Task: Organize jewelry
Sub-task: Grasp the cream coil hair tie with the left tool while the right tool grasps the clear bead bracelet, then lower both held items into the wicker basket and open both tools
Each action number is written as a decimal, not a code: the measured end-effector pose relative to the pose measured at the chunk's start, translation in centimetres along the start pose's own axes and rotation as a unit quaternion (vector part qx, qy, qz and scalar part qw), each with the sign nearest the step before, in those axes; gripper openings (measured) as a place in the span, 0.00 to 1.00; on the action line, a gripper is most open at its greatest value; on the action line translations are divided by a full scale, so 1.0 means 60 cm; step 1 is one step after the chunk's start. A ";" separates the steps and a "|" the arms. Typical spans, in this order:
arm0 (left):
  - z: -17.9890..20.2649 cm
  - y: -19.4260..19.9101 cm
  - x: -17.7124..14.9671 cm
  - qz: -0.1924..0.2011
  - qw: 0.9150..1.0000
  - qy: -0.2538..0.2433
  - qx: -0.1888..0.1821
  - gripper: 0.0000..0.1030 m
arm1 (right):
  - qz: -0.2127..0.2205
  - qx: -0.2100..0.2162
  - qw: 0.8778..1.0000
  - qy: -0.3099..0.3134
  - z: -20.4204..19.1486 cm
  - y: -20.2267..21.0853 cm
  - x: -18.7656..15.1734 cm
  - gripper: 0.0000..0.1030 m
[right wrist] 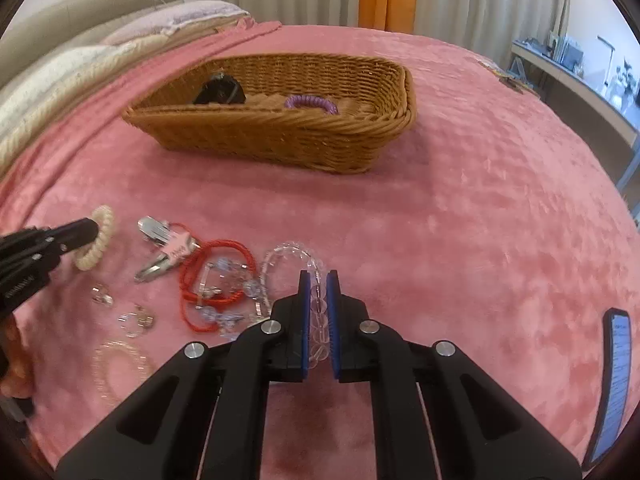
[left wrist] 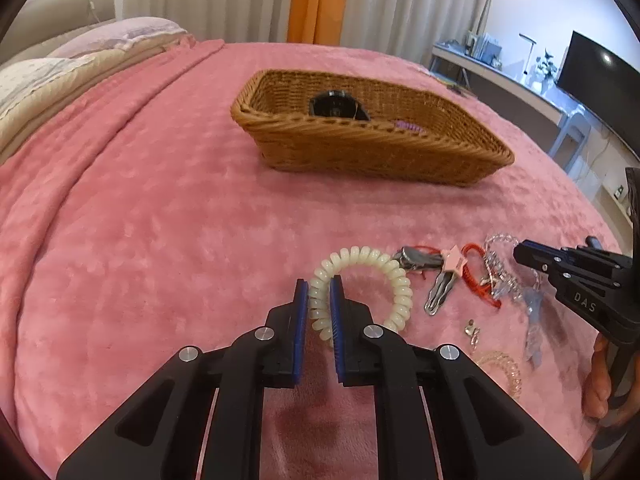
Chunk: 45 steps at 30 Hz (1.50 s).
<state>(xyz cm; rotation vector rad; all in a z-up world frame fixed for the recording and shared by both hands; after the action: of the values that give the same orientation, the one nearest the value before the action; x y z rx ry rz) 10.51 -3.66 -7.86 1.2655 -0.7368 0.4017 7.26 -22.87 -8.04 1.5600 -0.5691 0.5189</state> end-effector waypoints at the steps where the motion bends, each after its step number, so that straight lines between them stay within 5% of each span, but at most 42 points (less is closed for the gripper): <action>1: 0.000 0.004 0.001 0.004 1.000 0.001 -0.003 0.09 | 0.001 0.010 1.000 -0.005 0.000 0.004 0.001 0.06; 13: 0.017 0.073 0.043 0.059 0.998 -0.015 -0.024 0.09 | 0.040 0.043 0.998 -0.020 -0.016 0.086 0.044 0.06; 24: 0.040 0.097 0.154 0.112 0.993 -0.038 -0.021 0.09 | 0.114 0.042 0.993 -0.010 -0.020 0.153 0.180 0.06; 34: 0.070 -0.002 0.248 0.108 0.993 -0.032 -0.033 0.09 | 0.092 0.043 0.994 -0.030 -0.005 0.039 0.285 0.06; 45: 0.103 -0.139 0.245 0.051 0.997 -0.052 -0.032 0.09 | 0.029 0.043 0.997 -0.062 0.036 -0.112 0.295 0.06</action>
<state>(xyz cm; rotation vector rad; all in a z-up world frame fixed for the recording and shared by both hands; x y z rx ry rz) 24.65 -13.58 -2.87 1.1984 -0.8985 0.3943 25.17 -25.59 -2.10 1.6692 -0.6963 0.4984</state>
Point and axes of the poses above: each gripper's, at about its wrist camera, not at the fingertips, and y roughly against the way its jaws point, z to its right, x to its top, the point moved 4 cm from there along -y, roughly the way its jaws point
